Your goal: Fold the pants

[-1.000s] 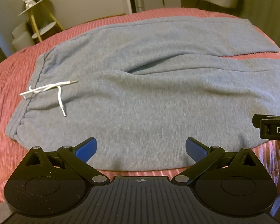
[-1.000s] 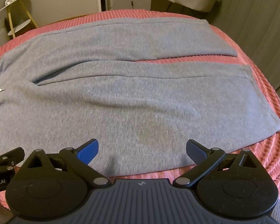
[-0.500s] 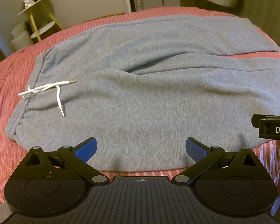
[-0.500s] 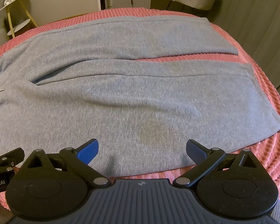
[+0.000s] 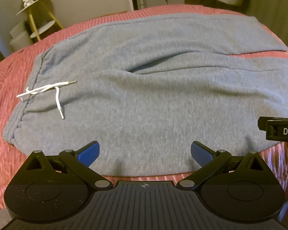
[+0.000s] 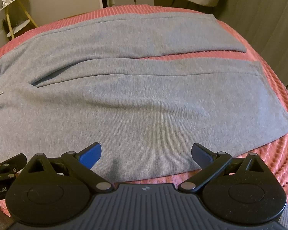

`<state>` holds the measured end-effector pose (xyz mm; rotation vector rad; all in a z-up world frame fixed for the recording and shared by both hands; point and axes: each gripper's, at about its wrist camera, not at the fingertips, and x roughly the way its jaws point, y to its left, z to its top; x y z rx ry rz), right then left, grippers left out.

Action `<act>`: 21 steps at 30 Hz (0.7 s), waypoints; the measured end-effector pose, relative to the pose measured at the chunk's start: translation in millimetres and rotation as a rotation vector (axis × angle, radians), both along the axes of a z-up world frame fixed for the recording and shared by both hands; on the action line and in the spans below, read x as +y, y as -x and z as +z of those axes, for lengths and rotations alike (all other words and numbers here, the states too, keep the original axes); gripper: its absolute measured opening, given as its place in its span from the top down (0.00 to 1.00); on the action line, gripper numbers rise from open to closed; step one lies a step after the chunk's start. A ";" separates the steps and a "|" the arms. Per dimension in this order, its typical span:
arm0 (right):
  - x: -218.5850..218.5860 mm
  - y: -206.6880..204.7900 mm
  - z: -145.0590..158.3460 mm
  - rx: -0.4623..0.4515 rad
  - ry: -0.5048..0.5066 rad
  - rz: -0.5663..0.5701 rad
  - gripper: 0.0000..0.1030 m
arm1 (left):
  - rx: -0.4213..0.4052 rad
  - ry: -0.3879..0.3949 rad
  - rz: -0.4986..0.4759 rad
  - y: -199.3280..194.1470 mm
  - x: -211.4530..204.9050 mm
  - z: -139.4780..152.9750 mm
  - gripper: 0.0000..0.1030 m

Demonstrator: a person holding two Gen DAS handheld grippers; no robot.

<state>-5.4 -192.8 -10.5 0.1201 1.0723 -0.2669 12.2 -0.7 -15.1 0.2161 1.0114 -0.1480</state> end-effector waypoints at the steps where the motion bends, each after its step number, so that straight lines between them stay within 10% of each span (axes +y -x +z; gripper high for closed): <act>1: 0.1 -0.2 -0.3 0.001 -0.002 0.000 0.03 | 0.001 -0.001 -0.001 -0.1 -0.1 -0.4 0.00; 21: -0.6 -1.3 -3.7 0.006 -0.017 -0.002 0.03 | 0.015 0.002 -0.009 -2.5 -0.6 -5.1 0.00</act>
